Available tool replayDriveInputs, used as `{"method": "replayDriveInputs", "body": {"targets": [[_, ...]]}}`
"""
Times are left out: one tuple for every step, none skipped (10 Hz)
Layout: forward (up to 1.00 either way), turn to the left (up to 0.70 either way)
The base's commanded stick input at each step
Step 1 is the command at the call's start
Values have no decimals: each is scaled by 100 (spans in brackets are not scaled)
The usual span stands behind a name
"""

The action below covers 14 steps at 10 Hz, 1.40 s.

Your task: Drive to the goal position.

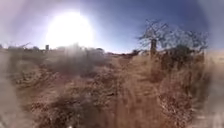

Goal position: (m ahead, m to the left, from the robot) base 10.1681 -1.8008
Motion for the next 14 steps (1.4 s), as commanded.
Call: {"method": "replayDriveInputs", "body": {"targets": [[50, 0], [50, 0], [50, -12], [50, -43], [50, -10], [50, -31], [50, -50], [50, -20], [50, -22], [50, -46], [50, -29], [50, 0], [50, 0], [50, 0]]}}
